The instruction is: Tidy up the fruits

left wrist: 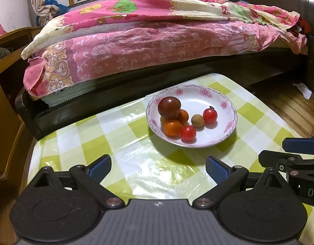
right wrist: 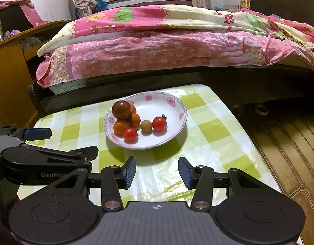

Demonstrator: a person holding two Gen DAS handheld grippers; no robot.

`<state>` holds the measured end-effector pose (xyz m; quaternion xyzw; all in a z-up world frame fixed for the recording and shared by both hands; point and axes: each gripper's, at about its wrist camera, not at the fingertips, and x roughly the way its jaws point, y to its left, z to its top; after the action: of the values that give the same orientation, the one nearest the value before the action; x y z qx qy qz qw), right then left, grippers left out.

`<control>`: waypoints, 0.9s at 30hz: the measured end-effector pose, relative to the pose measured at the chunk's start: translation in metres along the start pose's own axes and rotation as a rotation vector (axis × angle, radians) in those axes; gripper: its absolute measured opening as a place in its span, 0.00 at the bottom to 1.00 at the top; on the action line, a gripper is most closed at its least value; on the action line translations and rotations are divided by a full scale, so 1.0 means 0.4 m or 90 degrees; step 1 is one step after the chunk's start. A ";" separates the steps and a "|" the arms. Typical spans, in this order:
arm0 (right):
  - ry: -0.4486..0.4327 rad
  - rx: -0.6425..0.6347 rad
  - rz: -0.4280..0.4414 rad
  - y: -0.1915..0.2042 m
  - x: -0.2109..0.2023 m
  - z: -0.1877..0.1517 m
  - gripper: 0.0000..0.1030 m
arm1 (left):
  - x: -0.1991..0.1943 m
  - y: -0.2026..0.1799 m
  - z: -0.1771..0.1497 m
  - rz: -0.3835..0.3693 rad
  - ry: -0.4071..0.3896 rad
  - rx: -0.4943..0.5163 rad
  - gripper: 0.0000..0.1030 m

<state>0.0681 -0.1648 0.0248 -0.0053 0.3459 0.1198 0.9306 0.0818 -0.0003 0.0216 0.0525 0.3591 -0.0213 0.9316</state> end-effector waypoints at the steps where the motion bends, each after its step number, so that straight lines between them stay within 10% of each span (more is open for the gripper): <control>1: 0.001 -0.001 0.001 0.002 -0.002 -0.003 0.42 | -0.004 -0.001 -0.003 0.001 0.001 0.000 1.00; 27: 0.030 -0.009 0.019 0.042 -0.085 -0.092 0.43 | -0.101 -0.017 -0.109 0.014 0.035 -0.002 1.00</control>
<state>0.0156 -0.1593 0.0199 -0.0094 0.3672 0.1357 0.9201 0.0221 -0.0022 0.0159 0.0554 0.3840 -0.0089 0.9216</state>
